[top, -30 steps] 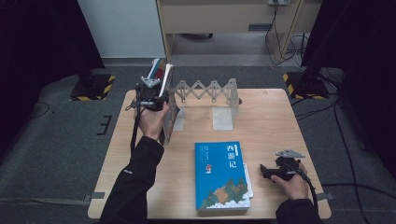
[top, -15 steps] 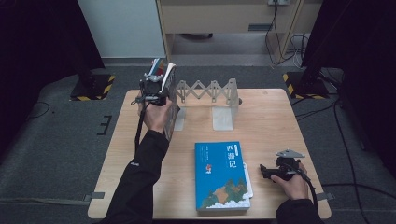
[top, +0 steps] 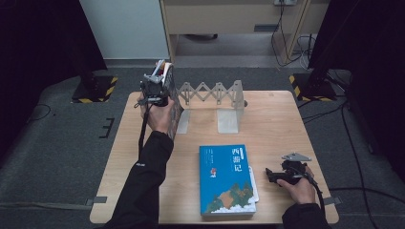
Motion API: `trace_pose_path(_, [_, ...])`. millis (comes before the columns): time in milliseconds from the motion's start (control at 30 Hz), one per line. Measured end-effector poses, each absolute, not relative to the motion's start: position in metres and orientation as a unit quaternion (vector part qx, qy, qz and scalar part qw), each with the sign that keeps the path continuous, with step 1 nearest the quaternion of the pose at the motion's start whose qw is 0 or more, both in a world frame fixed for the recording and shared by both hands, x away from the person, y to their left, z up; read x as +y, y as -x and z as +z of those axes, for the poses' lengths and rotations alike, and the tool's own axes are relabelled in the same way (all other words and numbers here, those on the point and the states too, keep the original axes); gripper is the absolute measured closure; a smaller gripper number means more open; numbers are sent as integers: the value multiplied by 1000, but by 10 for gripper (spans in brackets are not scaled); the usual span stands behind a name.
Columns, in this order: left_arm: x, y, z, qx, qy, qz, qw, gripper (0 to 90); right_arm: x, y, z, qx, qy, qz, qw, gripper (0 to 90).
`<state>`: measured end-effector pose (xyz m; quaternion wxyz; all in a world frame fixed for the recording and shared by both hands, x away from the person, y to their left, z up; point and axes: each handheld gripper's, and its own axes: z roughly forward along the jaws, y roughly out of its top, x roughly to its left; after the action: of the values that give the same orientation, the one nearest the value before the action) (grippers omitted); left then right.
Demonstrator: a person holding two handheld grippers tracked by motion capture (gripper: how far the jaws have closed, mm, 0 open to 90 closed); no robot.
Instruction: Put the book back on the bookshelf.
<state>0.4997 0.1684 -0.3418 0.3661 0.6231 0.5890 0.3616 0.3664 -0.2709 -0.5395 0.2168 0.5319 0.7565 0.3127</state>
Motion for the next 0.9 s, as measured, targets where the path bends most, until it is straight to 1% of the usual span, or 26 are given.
trace_pose_path(233, [167,-499,-344,583,-626,372,361,805,-271,-367,-540,756,-532,314,218,4])
trace_pose_path(400, [170,-492,-345,577,-631,373,360,741,-270,-367,-540,756,-531,314,217,4])
trace_pose_path(633, [171,-470,-346,561,-634,371,382,669,-270,-367,-539,757,-531,314,216,4])
trace_pose_path(733, [170,-458,-346,552,-635,371,392,651,-270,-367,-539,757,-531,313,215,4])
trace_pose_path(833, [169,-449,-348,542,-638,383,391,646,-270,-367,-539,757,-531,313,215,4])
trace_pose_path(900, [171,-445,-349,542,-636,378,397,645,-270,-367,-539,757,-531,313,216,4])
